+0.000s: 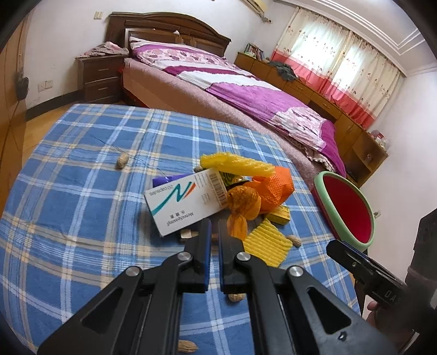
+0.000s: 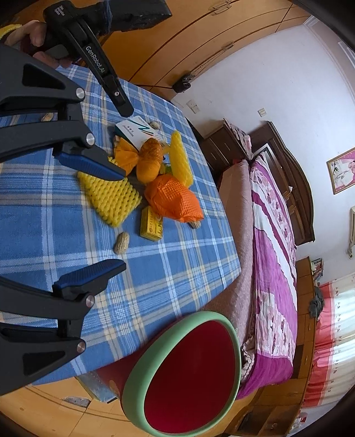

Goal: Collect trash
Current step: 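Reach the right tool toward the yellow foam net while the left tool holds the orange toy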

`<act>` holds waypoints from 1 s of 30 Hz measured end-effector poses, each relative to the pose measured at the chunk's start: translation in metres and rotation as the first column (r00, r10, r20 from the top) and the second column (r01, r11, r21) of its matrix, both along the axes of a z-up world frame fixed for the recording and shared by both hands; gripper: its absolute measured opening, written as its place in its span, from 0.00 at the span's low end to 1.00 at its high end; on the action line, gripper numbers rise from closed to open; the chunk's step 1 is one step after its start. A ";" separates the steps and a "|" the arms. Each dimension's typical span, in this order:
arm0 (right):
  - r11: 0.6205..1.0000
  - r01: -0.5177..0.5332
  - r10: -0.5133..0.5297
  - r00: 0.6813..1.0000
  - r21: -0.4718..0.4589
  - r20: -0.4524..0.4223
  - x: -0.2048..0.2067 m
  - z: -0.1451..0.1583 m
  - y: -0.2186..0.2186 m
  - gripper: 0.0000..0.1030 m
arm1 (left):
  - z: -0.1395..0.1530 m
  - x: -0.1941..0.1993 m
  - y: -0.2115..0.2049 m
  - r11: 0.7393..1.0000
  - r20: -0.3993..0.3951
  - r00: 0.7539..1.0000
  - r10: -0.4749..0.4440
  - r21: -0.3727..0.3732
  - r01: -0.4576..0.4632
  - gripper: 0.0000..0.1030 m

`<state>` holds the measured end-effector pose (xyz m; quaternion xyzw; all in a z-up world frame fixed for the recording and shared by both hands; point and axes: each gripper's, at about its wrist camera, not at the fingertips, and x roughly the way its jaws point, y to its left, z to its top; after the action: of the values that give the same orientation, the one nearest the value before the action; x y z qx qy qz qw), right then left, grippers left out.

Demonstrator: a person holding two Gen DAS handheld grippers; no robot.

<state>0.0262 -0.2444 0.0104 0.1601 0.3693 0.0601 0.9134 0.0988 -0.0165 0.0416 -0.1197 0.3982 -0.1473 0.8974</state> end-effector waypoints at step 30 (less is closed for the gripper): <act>0.996 0.078 -0.076 0.997 0.052 -0.030 0.001 -0.018 -0.038 0.61 | -0.037 0.039 -0.079 0.975 -0.064 0.994 -0.089 0.197 0.100 0.31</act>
<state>0.0269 -0.2823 -0.0072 0.1992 0.3740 0.0324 0.9052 0.1376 -0.0955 0.0043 -0.0138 0.4408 -0.1458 0.8856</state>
